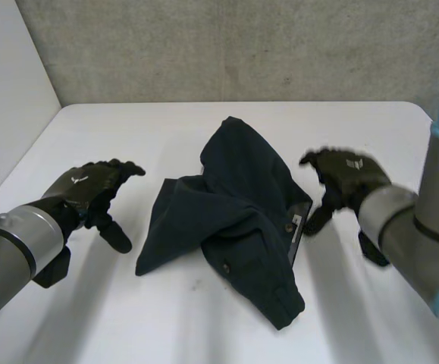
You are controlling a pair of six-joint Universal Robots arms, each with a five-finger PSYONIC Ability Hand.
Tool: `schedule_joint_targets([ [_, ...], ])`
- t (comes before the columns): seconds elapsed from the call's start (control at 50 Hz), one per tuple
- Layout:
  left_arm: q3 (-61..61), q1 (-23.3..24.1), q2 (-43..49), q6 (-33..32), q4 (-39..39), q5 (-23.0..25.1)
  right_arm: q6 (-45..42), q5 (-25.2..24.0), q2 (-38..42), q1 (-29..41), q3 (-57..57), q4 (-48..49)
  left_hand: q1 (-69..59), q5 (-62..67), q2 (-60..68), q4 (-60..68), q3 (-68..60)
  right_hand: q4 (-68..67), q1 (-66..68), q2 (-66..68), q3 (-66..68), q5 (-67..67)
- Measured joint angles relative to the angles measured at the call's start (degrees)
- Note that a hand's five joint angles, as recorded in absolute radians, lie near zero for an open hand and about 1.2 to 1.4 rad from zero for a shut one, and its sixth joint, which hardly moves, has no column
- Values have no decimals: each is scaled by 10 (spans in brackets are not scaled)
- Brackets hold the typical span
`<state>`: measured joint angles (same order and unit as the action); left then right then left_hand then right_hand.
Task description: Fold the shorts.
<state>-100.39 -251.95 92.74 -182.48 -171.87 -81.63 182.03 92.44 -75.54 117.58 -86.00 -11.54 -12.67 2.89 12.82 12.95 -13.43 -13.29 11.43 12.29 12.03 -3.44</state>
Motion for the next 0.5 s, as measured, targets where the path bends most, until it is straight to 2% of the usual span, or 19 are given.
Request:
schedule_joint_targets([
  [0.04,-8,-4,13,-10,-2,0,60,-9,-17,0,-36,-17,0,0,0,0,0,0,0,0,0,0],
  [0.12,-19,-2,42,-12,-5,-1,122,-26,-41,1,-85,-23,0,0,-2,-1,1,0,0,0,0,0],
  [0.26,-24,12,114,-2,-25,-4,180,-45,-64,8,-151,-6,0,0,-2,-1,1,0,0,0,1,0],
  [0.38,-4,30,171,6,-56,-19,215,-48,-38,11,-164,10,0,0,-2,-1,1,-4,5,7,7,-6],
  [0.48,29,48,213,8,-77,-63,231,-45,0,14,-155,17,-4,3,2,2,-1,-114,103,123,128,-105],
  [0.5,38,52,221,8,-81,-76,232,-45,8,16,-151,20,-11,12,13,10,-7,-211,186,229,224,-197],
])
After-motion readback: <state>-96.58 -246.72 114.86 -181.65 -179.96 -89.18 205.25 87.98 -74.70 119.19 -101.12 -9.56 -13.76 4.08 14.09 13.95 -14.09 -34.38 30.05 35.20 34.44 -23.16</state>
